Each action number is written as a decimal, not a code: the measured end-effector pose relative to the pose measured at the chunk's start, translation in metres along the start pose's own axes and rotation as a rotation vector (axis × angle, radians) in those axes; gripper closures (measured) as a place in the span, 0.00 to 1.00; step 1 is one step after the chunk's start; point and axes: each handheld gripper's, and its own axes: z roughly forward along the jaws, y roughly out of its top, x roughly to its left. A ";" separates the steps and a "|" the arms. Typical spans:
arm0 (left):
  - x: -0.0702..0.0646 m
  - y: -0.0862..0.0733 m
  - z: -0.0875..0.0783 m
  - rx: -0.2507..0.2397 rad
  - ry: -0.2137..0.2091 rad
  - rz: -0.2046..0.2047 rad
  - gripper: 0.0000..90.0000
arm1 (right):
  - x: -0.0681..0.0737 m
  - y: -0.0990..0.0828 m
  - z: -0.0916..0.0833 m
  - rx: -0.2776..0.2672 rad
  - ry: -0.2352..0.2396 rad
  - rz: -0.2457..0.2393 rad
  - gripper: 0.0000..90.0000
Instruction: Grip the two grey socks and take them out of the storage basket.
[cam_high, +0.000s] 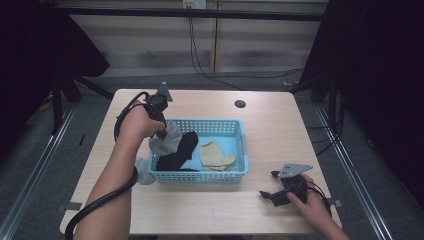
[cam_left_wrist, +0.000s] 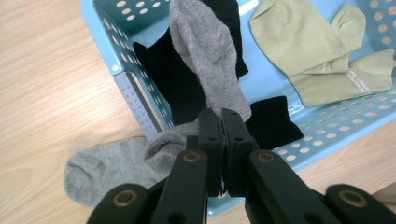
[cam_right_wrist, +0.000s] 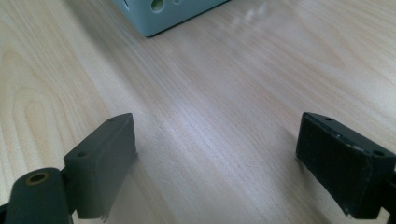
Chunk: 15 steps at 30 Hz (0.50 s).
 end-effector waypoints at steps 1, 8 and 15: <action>0.000 0.000 -0.002 -0.006 -0.001 -0.003 0.98 | 0.000 0.000 0.000 -0.001 -0.001 0.000 0.13; 0.004 -0.002 -0.013 -0.008 0.007 -0.014 0.98 | 0.000 0.000 0.000 -0.001 0.000 0.000 0.13; 0.015 -0.009 -0.024 -0.016 0.020 -0.033 0.98 | 0.000 0.000 0.000 -0.001 0.000 0.000 0.13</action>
